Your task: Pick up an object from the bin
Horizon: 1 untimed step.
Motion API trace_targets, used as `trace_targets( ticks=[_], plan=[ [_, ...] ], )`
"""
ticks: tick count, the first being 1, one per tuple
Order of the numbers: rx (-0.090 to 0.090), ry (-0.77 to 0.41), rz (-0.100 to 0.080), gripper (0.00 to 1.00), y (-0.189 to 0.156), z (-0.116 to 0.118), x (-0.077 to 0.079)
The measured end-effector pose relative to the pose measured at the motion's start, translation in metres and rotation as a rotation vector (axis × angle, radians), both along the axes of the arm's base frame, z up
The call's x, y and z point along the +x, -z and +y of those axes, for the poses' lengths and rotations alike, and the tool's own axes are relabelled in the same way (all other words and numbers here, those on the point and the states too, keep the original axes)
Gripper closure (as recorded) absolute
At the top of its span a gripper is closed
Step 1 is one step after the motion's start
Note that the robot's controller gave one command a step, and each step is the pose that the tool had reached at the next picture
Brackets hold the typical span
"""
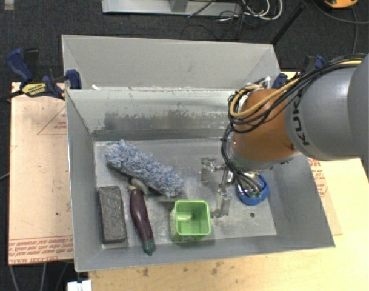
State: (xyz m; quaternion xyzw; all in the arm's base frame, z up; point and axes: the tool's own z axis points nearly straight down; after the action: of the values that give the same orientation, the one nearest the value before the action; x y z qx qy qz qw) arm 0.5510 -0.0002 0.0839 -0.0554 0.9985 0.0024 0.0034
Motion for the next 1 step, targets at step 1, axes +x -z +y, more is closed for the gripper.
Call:
trace_targets(
  ticks=[1],
  plan=[
    [-0.008,-0.011,0.009,0.0,0.0136,0.028,-0.0142]
  ],
)
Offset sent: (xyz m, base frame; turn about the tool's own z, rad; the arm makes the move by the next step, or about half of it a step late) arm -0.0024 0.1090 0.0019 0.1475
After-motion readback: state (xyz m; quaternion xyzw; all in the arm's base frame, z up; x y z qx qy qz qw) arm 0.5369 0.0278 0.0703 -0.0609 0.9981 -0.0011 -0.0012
